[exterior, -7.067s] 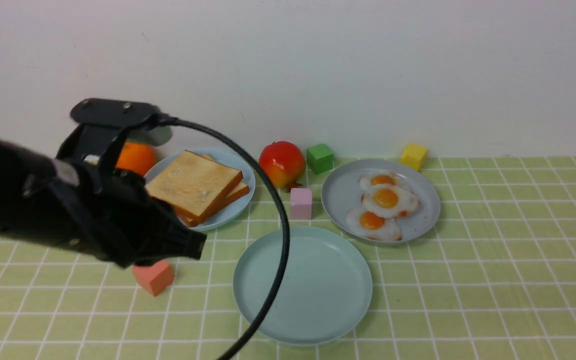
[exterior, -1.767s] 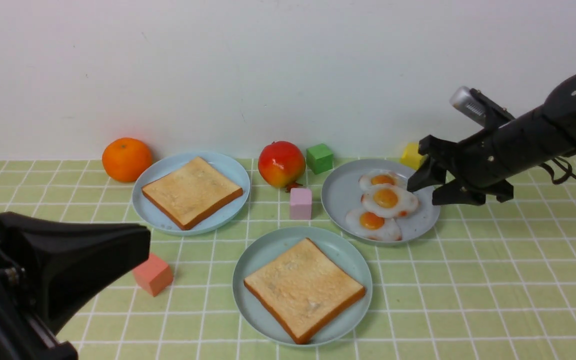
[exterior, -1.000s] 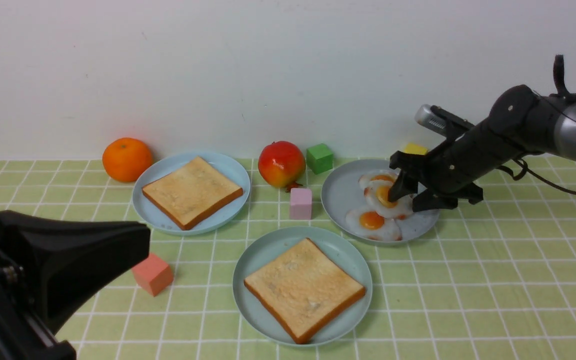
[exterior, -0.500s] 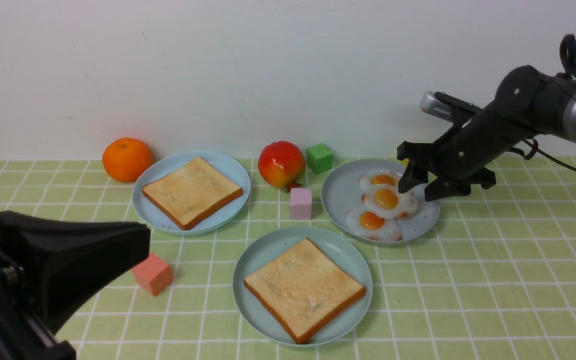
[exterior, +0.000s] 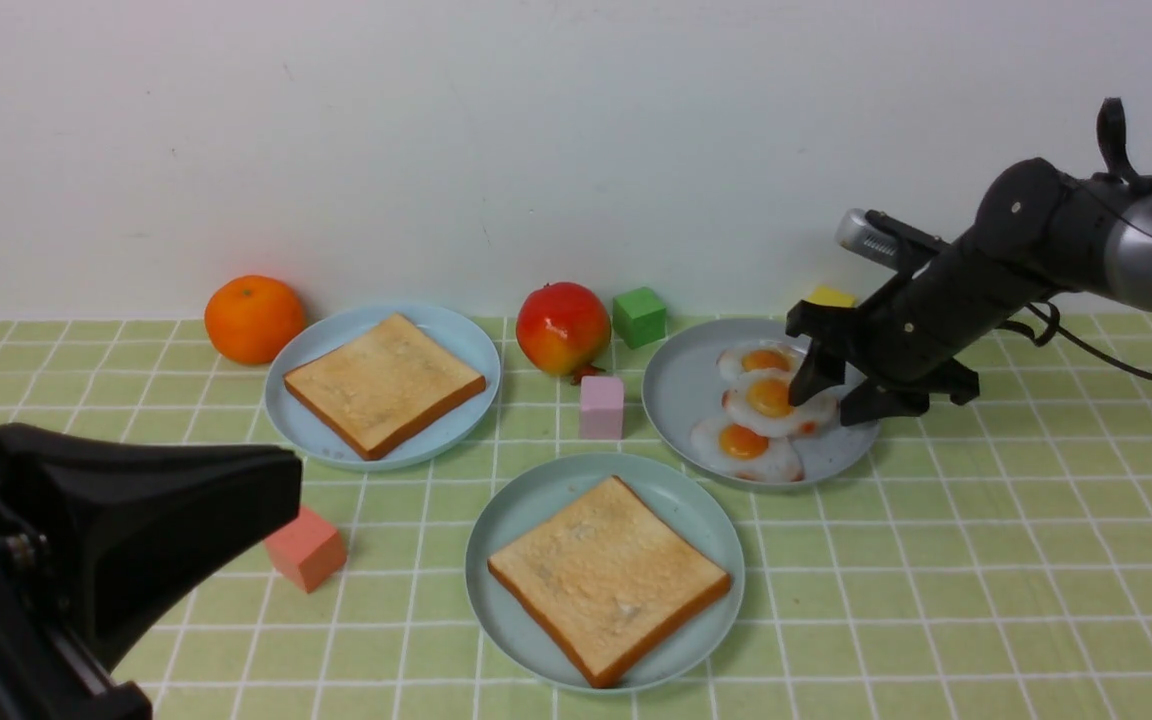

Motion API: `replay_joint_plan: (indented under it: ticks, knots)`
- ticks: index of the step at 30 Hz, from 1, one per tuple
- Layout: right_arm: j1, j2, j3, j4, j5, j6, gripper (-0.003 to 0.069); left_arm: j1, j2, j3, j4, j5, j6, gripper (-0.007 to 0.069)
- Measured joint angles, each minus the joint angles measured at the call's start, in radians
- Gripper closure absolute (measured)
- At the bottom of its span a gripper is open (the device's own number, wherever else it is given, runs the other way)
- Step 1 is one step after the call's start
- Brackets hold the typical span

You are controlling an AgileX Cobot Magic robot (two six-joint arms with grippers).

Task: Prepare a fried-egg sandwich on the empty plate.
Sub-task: Use the right arm to grab a fried egg

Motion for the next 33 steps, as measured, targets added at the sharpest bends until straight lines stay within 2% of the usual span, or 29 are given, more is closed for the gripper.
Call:
replay_joint_plan:
  ticks: [22,25,33]
  knots:
    - [-0.001,0.023,-0.001,0.056,-0.019,0.0,0.0253,0.0,0.0,0.0,-0.005,0.0,0.0,0.0638]
    - [-0.001,0.023,-0.001,0.056,-0.008,-0.025,0.0297,0.0,0.0,0.0,-0.01,0.0,0.0,0.0638]
    - [-0.003,0.017,-0.007,0.071,-0.001,-0.039,0.0511,0.0,0.0,0.0,-0.012,0.0,0.0,0.0638]
